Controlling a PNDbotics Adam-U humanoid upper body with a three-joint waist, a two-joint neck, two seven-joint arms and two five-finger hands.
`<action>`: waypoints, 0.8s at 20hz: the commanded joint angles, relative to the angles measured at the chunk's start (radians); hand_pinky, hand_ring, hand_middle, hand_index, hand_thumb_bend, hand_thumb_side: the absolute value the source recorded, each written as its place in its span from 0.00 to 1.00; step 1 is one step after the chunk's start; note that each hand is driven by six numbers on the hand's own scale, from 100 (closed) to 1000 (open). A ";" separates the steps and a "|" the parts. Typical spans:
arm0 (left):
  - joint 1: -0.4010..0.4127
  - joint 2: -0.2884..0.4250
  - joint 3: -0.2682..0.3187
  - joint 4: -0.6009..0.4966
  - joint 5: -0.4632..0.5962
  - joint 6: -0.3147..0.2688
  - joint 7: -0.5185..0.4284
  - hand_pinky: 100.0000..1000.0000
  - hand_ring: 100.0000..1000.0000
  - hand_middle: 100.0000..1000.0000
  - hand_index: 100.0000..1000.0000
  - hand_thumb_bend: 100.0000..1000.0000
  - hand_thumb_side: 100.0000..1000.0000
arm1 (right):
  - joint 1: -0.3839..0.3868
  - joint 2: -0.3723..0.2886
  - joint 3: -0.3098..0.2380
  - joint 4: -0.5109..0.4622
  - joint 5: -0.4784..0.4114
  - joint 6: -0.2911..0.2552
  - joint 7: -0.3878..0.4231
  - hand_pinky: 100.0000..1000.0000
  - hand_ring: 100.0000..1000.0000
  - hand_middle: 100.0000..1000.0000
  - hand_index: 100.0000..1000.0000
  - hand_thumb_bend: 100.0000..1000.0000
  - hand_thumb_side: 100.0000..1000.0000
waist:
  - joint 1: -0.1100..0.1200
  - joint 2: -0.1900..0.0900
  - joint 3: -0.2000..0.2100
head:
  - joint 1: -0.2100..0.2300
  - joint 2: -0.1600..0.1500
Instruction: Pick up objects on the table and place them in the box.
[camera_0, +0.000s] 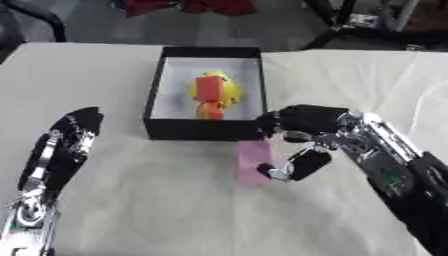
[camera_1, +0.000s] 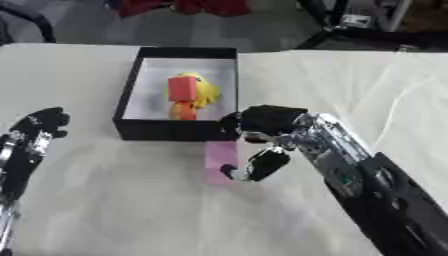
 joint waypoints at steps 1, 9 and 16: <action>-0.008 0.016 0.005 -0.020 -0.001 -0.001 0.003 0.76 0.78 0.67 0.80 0.20 0.69 | -0.017 -0.002 -0.004 0.016 0.012 -0.002 -0.006 0.67 0.65 0.81 0.96 0.15 0.66 | -0.011 -0.024 -0.001 | -0.003 -0.002; -0.007 0.016 0.005 -0.019 -0.001 0.000 0.003 0.76 0.78 0.67 0.80 0.20 0.69 | -0.029 0.011 0.004 0.067 0.045 -0.021 0.001 0.69 0.65 0.81 0.97 0.17 0.68 | -0.011 -0.025 -0.001 | -0.005 -0.002; -0.007 0.015 0.004 -0.019 -0.001 0.000 0.002 0.76 0.78 0.67 0.80 0.20 0.69 | -0.042 0.019 0.020 0.091 0.106 -0.056 0.027 0.71 0.65 0.76 0.94 0.18 0.54 | -0.011 -0.027 0.000 | -0.007 -0.002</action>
